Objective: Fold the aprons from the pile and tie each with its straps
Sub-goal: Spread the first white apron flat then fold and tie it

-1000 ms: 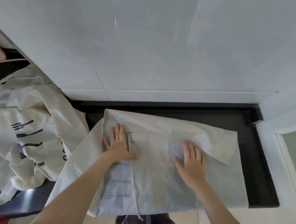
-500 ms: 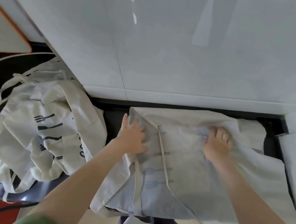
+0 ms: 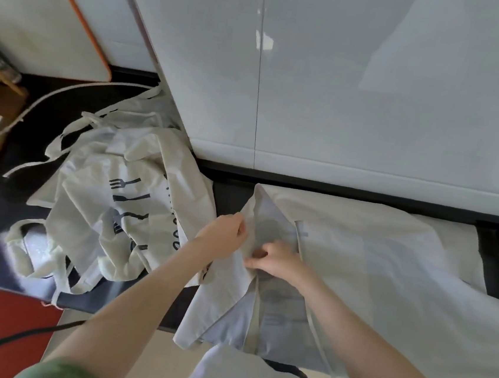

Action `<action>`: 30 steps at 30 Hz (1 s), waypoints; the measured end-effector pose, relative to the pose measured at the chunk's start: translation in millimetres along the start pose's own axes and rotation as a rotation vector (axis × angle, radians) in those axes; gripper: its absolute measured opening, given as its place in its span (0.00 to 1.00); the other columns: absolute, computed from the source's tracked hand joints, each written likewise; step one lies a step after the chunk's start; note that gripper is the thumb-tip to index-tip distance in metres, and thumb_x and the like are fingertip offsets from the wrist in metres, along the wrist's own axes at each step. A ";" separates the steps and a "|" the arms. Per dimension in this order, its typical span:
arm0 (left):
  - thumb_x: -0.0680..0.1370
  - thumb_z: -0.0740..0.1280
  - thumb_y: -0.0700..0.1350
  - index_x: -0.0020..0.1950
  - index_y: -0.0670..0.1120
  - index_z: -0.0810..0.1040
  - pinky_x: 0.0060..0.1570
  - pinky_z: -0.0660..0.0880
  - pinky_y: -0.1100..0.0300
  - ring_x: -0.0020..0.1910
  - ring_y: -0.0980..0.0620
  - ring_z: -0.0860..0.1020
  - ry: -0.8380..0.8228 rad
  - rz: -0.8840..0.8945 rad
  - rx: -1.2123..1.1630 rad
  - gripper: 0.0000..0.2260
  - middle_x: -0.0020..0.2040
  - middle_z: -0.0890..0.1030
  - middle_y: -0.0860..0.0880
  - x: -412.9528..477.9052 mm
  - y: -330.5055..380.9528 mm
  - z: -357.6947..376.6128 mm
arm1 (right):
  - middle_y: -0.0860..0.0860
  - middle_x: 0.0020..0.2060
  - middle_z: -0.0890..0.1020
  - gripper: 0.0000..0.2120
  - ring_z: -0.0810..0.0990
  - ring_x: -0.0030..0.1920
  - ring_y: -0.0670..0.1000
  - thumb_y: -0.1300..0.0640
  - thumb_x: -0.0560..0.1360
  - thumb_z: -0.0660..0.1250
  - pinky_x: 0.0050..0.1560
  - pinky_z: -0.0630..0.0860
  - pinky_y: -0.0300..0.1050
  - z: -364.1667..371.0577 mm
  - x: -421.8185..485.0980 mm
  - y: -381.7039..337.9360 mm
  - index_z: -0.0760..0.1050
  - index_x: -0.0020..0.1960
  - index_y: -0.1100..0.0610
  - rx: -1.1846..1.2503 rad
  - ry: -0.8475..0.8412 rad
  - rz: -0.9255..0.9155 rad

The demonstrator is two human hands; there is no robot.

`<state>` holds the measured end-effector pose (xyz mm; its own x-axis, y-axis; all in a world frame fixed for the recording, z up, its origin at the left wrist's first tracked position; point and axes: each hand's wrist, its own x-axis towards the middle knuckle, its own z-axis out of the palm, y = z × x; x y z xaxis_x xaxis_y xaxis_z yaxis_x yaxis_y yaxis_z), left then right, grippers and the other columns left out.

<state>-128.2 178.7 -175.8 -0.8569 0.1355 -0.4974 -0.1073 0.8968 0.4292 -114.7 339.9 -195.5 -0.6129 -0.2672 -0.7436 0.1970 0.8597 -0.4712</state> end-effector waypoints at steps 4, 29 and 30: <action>0.79 0.63 0.49 0.50 0.45 0.73 0.43 0.72 0.60 0.44 0.51 0.75 -0.134 0.009 -0.101 0.08 0.44 0.77 0.52 -15.8 -9.0 -1.9 | 0.51 0.31 0.72 0.13 0.71 0.37 0.52 0.58 0.71 0.67 0.40 0.66 0.44 5.1 -0.2 -9.0 0.67 0.31 0.55 0.171 0.001 0.035; 0.83 0.54 0.44 0.56 0.39 0.77 0.43 0.64 0.60 0.50 0.45 0.75 0.175 -0.306 -0.262 0.15 0.52 0.79 0.42 -50.4 -60.3 -44.8 | 0.58 0.64 0.76 0.22 0.83 0.52 0.61 0.67 0.76 0.62 0.51 0.81 0.56 -54.7 -36.4 -97.1 0.69 0.69 0.55 1.287 -0.203 -0.509; 0.83 0.53 0.45 0.59 0.40 0.77 0.45 0.66 0.60 0.53 0.44 0.75 0.188 -0.315 -0.272 0.16 0.55 0.80 0.42 -51.6 -64.5 -46.2 | 0.58 0.64 0.76 0.20 0.82 0.52 0.60 0.66 0.77 0.62 0.52 0.81 0.56 -55.7 -36.5 -102.7 0.69 0.68 0.55 1.228 -0.193 -0.502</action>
<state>-100.4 94.4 -143.0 -0.8353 -0.2275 -0.5005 -0.4843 0.7352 0.4742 -155.2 285.6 -93.5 -0.7239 -0.5808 -0.3724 0.6013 -0.2665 -0.7533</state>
